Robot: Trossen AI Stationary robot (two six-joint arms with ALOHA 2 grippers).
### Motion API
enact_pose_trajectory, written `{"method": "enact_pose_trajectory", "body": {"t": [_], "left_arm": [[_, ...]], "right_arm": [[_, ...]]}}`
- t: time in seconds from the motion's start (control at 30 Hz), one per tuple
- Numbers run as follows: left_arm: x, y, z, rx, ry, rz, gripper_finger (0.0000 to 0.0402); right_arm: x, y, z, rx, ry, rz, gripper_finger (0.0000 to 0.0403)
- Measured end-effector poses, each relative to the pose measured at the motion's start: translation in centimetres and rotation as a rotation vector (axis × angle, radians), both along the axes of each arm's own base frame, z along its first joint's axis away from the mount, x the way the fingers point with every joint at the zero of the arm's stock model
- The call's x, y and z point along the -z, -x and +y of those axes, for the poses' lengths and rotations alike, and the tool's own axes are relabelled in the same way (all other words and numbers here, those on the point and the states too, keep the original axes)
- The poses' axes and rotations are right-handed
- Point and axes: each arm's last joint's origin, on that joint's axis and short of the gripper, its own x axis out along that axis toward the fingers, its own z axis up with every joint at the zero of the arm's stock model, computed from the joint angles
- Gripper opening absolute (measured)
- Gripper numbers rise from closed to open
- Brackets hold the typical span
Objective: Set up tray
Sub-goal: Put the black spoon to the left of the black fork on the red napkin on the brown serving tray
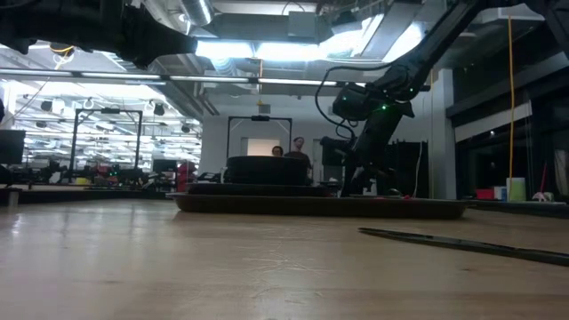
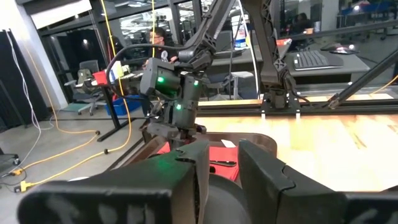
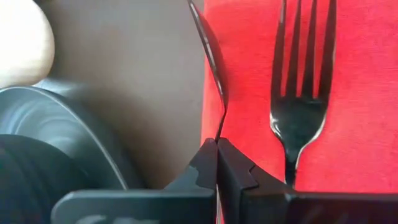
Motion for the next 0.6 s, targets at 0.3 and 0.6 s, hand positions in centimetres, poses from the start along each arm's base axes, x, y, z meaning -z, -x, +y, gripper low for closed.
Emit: {"method": "enact_pose_trajectory", "body": {"t": [0.3,0.6], "left_arm": [[0.0,0.0,0.0,0.0,0.0,0.0,0.0077],[0.01,0.0,0.0,0.0,0.0,0.001,0.0076]], "right_arm": [[0.01,0.17,-0.21,0.003,-0.005,-0.001,0.0],[0.07,0.26,-0.17,-0.008,0.009,0.022,0.0]]}}
